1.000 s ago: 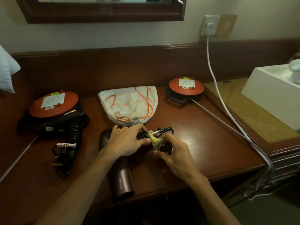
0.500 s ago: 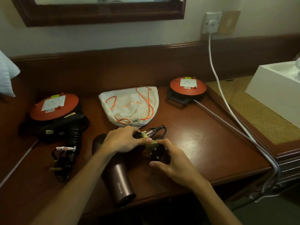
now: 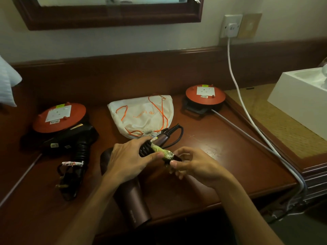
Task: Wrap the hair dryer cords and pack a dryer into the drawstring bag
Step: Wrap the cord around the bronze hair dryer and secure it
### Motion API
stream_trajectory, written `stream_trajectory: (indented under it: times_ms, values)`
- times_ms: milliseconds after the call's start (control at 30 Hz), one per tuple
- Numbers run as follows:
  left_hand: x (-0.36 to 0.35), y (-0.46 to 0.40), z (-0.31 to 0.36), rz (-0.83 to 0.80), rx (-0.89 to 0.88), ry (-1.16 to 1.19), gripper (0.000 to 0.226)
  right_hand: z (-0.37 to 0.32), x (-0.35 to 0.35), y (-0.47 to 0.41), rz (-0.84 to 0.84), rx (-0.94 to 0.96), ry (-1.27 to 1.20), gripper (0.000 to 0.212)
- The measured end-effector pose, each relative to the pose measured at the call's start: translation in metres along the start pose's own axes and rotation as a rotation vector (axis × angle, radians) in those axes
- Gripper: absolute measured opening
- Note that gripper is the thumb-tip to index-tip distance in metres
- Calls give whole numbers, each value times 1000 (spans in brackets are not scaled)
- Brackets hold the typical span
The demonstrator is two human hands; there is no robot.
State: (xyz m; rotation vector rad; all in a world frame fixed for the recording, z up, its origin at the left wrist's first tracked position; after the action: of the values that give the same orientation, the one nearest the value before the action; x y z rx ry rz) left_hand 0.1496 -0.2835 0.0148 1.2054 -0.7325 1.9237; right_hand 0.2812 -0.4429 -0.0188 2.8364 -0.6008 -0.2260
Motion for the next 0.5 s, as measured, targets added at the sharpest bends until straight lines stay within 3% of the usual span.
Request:
stream_trajectory:
  times_ms: [167, 267, 500]
  values:
    - [-2, 4, -2, 18, -44, 27, 99, -22, -5, 1, -23, 111, 457, 29]
    - [-1, 6, -2, 45, -33, 39, 96, -26, -7, 2, 202, 248, 764, 42]
    - [8, 13, 2, 173, 35, 216, 86, -8, -19, 7, 499, 807, 998, 55]
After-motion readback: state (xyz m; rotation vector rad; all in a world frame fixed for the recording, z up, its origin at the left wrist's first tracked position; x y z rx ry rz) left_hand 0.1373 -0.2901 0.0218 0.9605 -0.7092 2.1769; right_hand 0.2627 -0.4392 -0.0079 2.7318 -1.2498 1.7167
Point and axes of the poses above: each hand's wrist, its own y-axis away from the middle knuckle, its own x-axis out of the back of the hand, z = x × y, the point moved 4 cm from there along -y, towards the middle knuckle
